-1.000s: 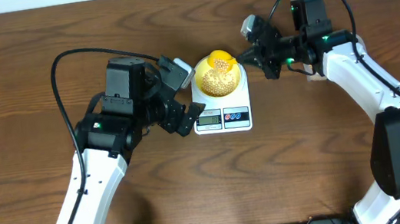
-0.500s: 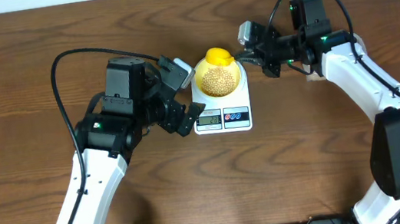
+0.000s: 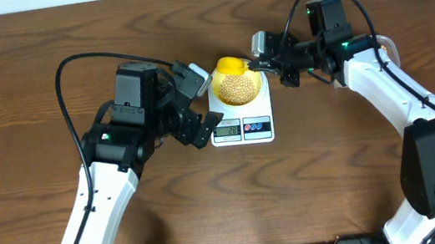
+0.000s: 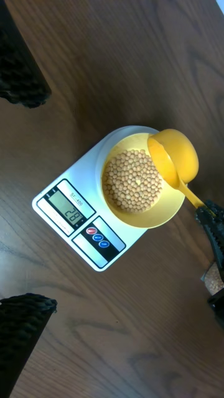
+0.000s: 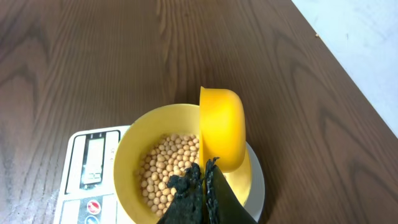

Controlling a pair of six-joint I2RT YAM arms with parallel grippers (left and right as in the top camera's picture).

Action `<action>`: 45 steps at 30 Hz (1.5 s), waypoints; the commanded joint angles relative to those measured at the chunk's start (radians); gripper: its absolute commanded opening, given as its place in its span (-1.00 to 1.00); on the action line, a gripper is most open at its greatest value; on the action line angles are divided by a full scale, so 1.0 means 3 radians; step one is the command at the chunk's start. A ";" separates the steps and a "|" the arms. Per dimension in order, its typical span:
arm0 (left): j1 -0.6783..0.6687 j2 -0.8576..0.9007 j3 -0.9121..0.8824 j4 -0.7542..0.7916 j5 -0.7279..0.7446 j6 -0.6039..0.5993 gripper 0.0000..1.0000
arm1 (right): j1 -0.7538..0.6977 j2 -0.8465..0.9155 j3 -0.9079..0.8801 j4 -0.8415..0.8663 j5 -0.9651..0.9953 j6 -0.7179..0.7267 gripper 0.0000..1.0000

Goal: Scoop item into bowl and weigh 50g on scale
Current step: 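Tilt the scoop with the right gripper to pour soybeans into the bowl, then move the empty scoop back right to the soybean tub with the right gripper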

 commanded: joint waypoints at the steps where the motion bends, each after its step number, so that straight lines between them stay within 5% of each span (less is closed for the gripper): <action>1: 0.0011 -0.0013 -0.0015 -0.0015 -0.0031 0.0042 0.95 | 0.0010 -0.0025 0.0000 -0.0020 -0.0052 0.0261 -0.98; 16: 0.0011 -0.0013 -0.0015 -0.0015 -0.0031 0.0042 0.95 | -0.0008 -0.0825 0.0000 -0.0399 0.0028 0.0482 -0.98; 27: 0.0011 -0.0013 -0.0015 -0.0014 -0.0031 0.0042 0.96 | -0.0013 -0.1114 0.0000 -0.0001 0.1770 0.1718 -0.98; 38: 0.0011 -0.0013 -0.0015 -0.0014 -0.0031 0.0042 0.95 | -0.0141 -0.1114 0.0000 0.0050 0.2833 0.2522 -0.98; 45: 0.0011 -0.0013 -0.0015 -0.0015 -0.0031 0.0042 0.95 | -0.0144 -0.1114 0.0000 -0.0005 0.3518 0.2618 -0.98</action>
